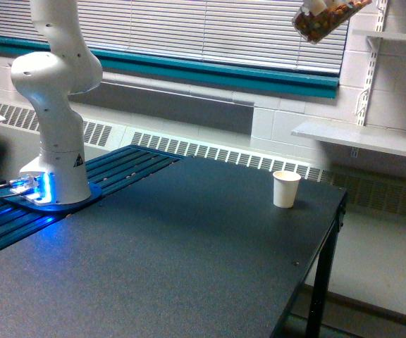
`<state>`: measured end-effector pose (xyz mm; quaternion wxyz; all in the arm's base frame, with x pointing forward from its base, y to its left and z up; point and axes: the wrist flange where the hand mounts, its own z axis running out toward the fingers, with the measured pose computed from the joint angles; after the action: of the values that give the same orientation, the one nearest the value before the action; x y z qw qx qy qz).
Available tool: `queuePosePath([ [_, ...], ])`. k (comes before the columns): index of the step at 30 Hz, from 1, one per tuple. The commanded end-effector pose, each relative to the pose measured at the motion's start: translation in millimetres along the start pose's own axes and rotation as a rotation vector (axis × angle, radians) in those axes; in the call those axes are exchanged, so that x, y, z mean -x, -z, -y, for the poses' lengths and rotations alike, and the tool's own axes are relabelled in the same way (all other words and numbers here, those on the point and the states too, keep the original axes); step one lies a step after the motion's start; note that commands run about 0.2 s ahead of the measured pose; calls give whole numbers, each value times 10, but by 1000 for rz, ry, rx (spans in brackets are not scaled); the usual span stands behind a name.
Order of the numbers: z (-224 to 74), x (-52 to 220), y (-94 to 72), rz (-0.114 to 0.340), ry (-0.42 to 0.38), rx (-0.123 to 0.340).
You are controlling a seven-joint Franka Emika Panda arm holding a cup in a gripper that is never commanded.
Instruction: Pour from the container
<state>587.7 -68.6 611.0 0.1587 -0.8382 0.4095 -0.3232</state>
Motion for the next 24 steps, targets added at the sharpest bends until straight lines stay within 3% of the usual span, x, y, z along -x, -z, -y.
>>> queuePosePath([
  [1,16,10,-4,-3,-1,1],
  [15,139,188,2,-11,30,-17],
  [24,289,542,-32,11,83,-43],
])
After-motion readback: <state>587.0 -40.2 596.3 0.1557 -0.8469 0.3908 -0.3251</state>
